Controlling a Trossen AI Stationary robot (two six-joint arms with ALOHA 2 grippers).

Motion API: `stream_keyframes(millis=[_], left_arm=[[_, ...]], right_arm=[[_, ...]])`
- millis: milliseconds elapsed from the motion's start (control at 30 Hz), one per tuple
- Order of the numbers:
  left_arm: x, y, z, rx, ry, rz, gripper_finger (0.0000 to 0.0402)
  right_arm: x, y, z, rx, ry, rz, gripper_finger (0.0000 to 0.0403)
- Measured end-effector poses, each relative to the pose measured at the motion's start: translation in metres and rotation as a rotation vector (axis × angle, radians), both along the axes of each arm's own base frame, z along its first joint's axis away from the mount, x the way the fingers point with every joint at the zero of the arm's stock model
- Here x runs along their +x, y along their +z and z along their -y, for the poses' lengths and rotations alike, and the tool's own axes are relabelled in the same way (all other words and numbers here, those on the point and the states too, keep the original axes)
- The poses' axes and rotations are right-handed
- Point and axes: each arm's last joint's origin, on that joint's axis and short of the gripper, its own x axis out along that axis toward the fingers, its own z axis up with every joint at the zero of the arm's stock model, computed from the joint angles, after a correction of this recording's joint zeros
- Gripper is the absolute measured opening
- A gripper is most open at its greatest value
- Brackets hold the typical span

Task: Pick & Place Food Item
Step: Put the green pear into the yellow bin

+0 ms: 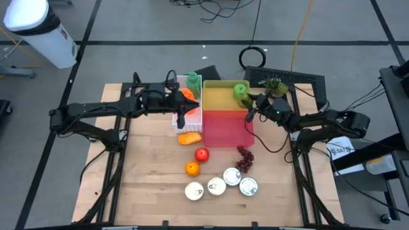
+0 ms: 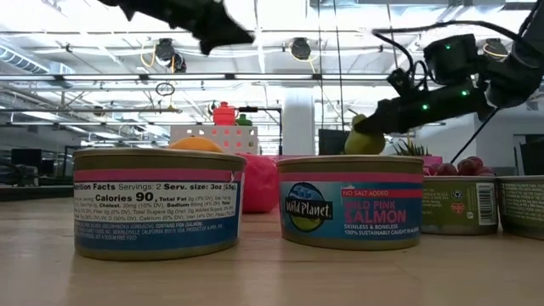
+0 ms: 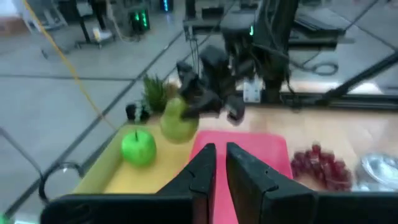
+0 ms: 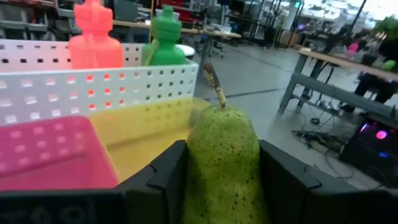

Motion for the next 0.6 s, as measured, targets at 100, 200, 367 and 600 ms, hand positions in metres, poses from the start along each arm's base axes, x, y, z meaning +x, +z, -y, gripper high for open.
stream_keyframes(millis=[100, 200, 367, 600], left_arm=[[-0.001, -0.001, -0.002, 0.0, 0.007, 0.011, 0.0049], [-0.001, -0.001, -0.002, -0.001, 0.012, 0.014, 0.0049], [-0.001, 0.0, -0.002, 0.001, 0.015, 0.02, 0.0049], [-0.001, -0.003, 0.0, -0.003, 0.011, -0.012, 0.0049]], right_arm=[[0.002, -0.003, 0.002, 0.017, -0.004, -0.003, 0.0152], [0.008, -0.007, 0.005, 0.029, -0.004, -0.011, 0.0152], [0.018, -0.016, 0.012, 0.05, -0.01, -0.007, 0.0152], [0.02, -0.034, 0.021, 0.083, -0.058, -0.062, 0.0152]])
